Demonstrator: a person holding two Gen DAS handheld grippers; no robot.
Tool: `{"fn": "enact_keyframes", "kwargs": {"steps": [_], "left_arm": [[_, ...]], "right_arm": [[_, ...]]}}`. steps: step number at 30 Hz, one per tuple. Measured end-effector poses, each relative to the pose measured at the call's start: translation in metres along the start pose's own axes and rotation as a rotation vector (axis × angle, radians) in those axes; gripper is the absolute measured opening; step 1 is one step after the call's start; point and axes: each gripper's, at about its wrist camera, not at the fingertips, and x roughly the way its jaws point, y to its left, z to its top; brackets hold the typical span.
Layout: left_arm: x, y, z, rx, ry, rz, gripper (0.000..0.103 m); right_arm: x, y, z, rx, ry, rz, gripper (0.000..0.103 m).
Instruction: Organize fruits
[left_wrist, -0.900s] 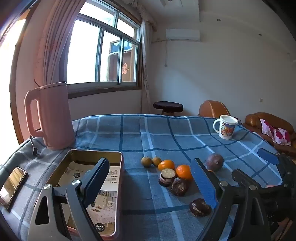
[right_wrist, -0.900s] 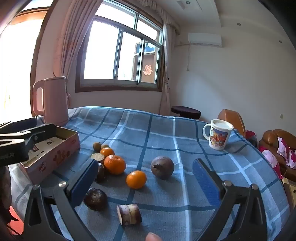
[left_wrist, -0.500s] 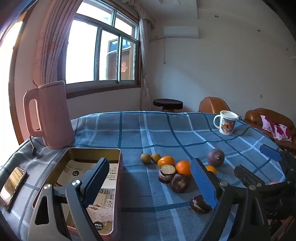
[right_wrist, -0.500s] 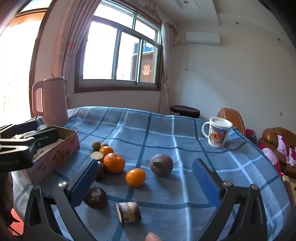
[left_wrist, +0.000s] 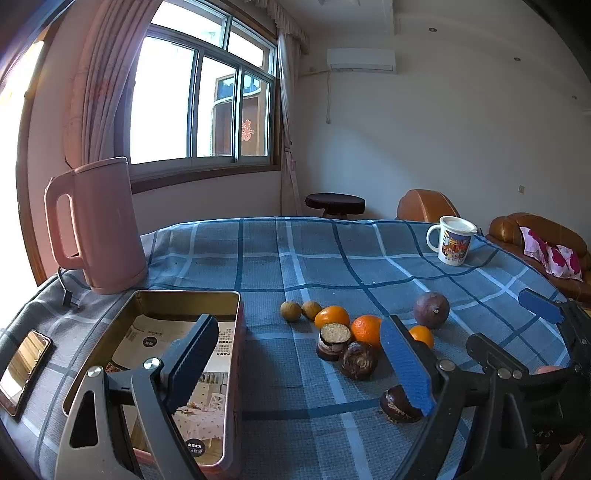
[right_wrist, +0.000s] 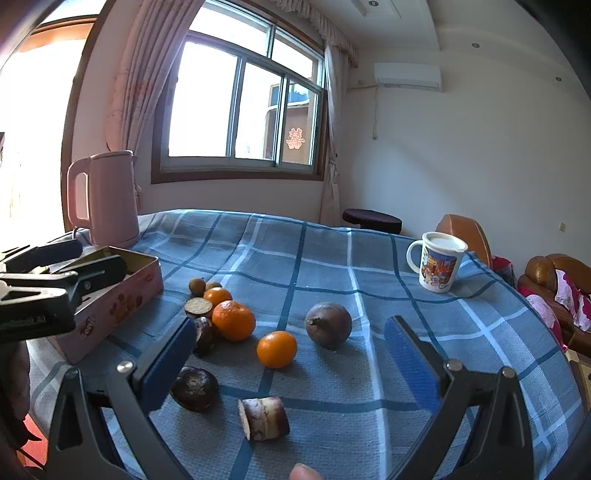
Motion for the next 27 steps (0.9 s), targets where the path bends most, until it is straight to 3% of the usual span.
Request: {"fn": "enact_keyframes", "kwargs": {"steps": [27], "left_arm": [[0.0005,0.0005,-0.0013,-0.002,0.004,0.001,0.090]], "right_arm": [[0.0002,0.0062,-0.0034,-0.005,0.005,0.011,0.103]]}}
